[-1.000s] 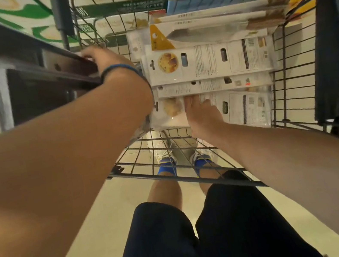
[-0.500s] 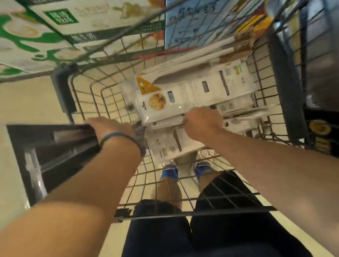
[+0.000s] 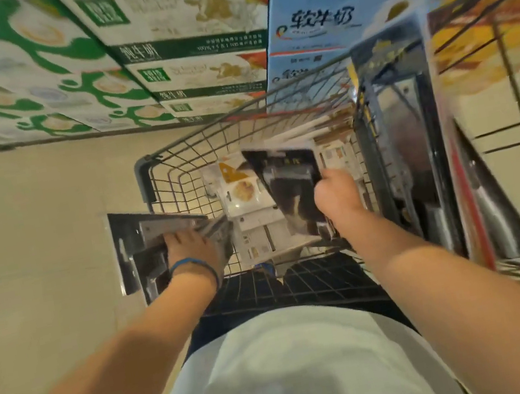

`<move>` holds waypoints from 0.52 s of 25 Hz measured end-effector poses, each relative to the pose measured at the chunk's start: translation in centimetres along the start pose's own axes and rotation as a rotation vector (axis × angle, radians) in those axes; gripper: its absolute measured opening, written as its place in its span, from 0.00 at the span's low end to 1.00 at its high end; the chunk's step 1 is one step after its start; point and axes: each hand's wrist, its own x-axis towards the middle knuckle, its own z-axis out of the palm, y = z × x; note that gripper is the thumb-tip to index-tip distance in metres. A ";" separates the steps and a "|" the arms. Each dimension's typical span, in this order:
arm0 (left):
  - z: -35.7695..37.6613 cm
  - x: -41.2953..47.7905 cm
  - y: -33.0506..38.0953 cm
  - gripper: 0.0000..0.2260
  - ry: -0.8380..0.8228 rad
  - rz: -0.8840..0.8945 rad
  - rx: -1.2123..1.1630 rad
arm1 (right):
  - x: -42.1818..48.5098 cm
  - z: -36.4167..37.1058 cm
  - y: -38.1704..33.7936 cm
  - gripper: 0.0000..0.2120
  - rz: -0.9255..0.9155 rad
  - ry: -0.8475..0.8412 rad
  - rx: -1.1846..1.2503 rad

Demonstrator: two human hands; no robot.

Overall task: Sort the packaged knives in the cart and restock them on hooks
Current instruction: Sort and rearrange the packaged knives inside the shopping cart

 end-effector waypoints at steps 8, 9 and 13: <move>-4.0 -0.8 -1.6 0.24 0.084 -0.056 -0.100 | -3.4 -3.6 -1.2 0.21 -0.171 -0.074 0.010; -4.5 -0.9 -1.8 0.25 0.098 -0.070 -0.083 | -3.6 -4.3 -1.8 0.20 -0.173 -0.078 0.053; -6.9 -0.9 -3.0 0.26 0.229 -0.044 -0.177 | -4.5 -7.7 -5.5 0.23 -0.083 -0.068 0.322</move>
